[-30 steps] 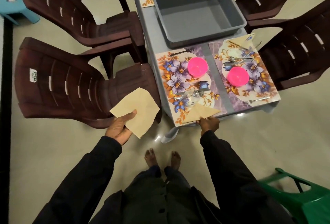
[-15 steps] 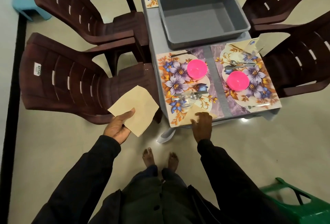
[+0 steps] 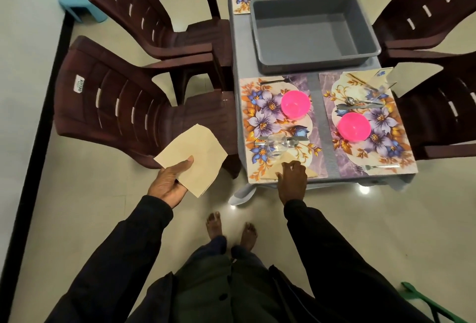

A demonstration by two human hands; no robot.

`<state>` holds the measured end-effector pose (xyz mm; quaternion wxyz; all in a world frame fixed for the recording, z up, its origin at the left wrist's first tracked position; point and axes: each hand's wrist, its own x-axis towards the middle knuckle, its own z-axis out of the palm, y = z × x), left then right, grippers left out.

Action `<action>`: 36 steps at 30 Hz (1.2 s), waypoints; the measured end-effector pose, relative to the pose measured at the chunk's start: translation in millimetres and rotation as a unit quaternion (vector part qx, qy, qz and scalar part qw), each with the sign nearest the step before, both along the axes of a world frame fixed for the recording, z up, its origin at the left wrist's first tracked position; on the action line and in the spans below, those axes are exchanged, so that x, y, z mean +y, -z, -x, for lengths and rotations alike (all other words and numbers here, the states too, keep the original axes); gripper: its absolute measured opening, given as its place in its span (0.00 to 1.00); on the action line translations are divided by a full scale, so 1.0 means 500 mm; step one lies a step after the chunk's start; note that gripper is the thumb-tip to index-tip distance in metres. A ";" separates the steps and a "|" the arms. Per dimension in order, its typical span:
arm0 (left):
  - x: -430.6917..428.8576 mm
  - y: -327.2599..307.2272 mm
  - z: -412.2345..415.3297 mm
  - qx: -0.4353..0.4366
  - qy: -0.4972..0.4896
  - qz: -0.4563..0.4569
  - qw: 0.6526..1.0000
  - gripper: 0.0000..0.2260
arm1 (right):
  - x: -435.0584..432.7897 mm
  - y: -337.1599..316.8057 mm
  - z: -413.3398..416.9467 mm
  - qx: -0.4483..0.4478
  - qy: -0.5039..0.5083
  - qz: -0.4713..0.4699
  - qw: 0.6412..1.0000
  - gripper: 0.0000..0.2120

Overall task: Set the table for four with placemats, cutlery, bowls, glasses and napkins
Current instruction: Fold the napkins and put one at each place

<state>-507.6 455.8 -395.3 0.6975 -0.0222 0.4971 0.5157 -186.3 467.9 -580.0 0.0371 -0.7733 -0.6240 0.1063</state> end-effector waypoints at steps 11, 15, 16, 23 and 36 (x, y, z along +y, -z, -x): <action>-0.045 0.002 0.009 -0.027 -0.032 -0.018 0.999 0.24 | -0.047 -0.092 0.033 0.200 -0.055 -0.084 0.975 0.12; -0.059 -0.008 0.031 -0.035 -0.037 -0.033 0.998 0.23 | -0.030 -0.168 0.116 0.328 -0.083 -0.059 0.939 0.09; -0.063 -0.010 0.042 -0.038 -0.039 -0.035 0.998 0.23 | -0.022 -0.198 0.145 0.362 -0.089 -0.056 0.926 0.07; -0.091 -0.037 0.182 -0.050 -0.037 -0.059 0.996 0.20 | 0.040 -0.347 0.394 0.564 -0.124 0.083 0.812 0.23; -0.179 -0.040 0.679 0.011 -0.092 -0.130 0.987 0.25 | 0.055 -0.415 0.935 0.524 -0.217 0.141 0.811 0.06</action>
